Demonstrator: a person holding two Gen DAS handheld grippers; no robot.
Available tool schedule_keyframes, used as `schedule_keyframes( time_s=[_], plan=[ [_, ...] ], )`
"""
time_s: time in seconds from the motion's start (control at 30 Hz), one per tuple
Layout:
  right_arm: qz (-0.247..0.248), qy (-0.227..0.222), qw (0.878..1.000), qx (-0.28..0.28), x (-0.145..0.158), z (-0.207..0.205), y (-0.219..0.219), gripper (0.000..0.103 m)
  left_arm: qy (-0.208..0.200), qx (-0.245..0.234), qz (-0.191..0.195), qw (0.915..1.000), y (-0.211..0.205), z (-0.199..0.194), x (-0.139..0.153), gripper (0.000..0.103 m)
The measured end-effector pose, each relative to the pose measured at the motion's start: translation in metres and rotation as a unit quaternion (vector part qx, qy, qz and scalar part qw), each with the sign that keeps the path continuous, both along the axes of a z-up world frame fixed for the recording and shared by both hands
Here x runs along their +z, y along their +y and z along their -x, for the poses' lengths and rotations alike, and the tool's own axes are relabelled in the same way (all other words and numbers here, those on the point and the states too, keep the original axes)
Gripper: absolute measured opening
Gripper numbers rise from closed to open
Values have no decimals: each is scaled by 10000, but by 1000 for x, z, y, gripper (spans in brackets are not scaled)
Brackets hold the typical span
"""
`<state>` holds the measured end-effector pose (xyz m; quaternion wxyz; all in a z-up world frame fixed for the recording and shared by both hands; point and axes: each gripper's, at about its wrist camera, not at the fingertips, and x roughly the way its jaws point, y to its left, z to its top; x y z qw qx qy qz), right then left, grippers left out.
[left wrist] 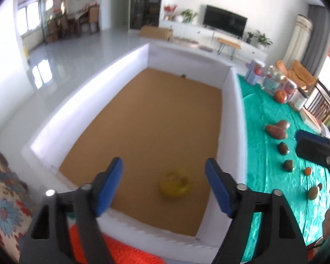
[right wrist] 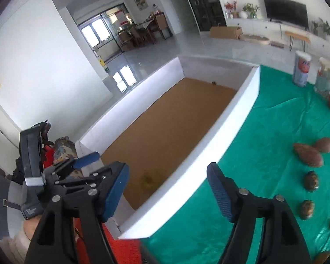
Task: Organize fruits
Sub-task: 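Carry both fruits over the white box and open both tools, then move both empty tools back over the fruits on the table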
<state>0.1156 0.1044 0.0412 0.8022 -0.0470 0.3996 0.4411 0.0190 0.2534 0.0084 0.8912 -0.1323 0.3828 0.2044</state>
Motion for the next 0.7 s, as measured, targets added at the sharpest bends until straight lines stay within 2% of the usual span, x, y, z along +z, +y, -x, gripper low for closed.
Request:
schedule_keyframes(
  time_s=[0.1, 0.23, 0.3, 0.37, 0.4, 0.5, 0.6, 0.7],
  plan=[
    [274, -586, 9968, -470, -17, 18, -70, 83, -366, -291, -123, 9988, -25, -11, 11, 93],
    [727, -789, 9833, -1469, -66, 43, -169, 83, -571, -503, -571, 9955, -55, -34, 3, 96],
    [878, -810, 9702, -2108, -87, 54, -219, 84, -341, -601, -761, 9947, -68, -51, -11, 97],
    [866, -770, 9553, -2721, -101, 63, -265, 83, 106, -794, -592, 9950, -77, -69, -23, 96],
    [805, -784, 9481, -2975, -103, 69, -284, 83, 264, -836, -722, 9935, -82, -72, -27, 96],
    [722, -996, 9319, -3413, -106, 81, -318, 84, 277, -948, -1240, 9873, -98, -67, -25, 96],
    [735, -1210, 9229, -3580, -102, 81, -328, 84, 312, -839, -1127, 9896, -94, -64, -27, 96],
    [611, -1188, 9224, -3623, -104, 76, -328, 84, 221, -703, -958, 9927, -87, -60, -27, 96]
  ],
)
